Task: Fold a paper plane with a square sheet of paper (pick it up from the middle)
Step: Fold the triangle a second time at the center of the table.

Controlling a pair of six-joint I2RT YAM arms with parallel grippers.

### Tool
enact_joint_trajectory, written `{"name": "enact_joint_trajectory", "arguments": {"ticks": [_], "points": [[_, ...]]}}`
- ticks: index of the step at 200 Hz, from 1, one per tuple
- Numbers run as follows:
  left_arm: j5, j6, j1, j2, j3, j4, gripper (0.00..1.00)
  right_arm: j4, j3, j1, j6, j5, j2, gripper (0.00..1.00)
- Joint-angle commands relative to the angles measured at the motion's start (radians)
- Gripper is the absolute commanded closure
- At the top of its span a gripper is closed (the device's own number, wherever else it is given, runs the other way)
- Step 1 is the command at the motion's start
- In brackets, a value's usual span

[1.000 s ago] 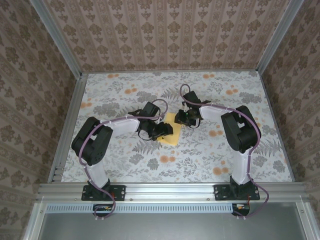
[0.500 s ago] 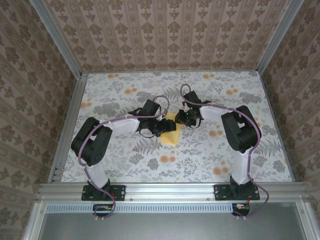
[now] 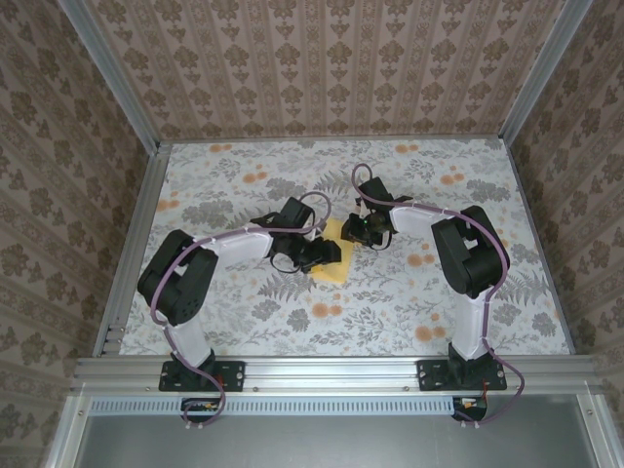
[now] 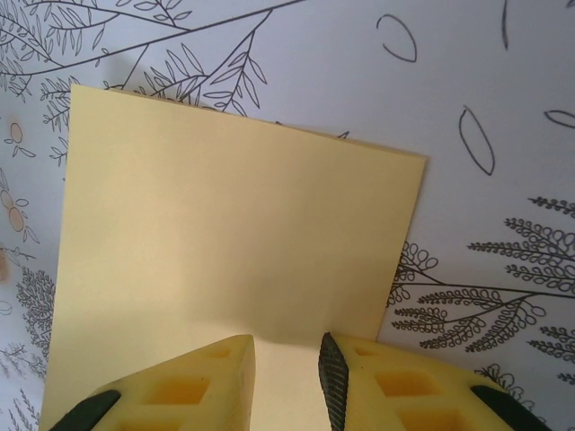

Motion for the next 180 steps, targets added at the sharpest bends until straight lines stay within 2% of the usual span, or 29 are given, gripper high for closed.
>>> {"name": "enact_joint_trajectory", "arguments": {"ticks": [1,35,67,97,138,180], "points": [[0.009,0.036,-0.008,-0.036,-0.011,-0.037,0.5,-0.037,-0.029,-0.018,0.011,0.06,0.054,0.71],[0.012,0.038,-0.01,-0.059,-0.004,-0.005,0.59,-0.034,-0.03,-0.018,0.011,0.06,0.052,0.71],[0.014,0.028,-0.009,-0.045,0.015,0.048,0.61,-0.033,-0.032,-0.018,0.014,0.055,0.055,0.71],[0.013,0.008,-0.01,-0.023,0.028,0.1,0.6,-0.032,-0.032,-0.018,0.015,0.055,0.054,0.71],[-0.008,0.001,-0.008,0.031,0.047,0.135,0.55,-0.029,-0.035,-0.018,0.014,0.045,0.049,0.71],[-0.017,-0.017,0.001,0.082,0.036,0.185,0.51,0.001,-0.04,-0.022,0.009,-0.013,0.014,0.69]]}}
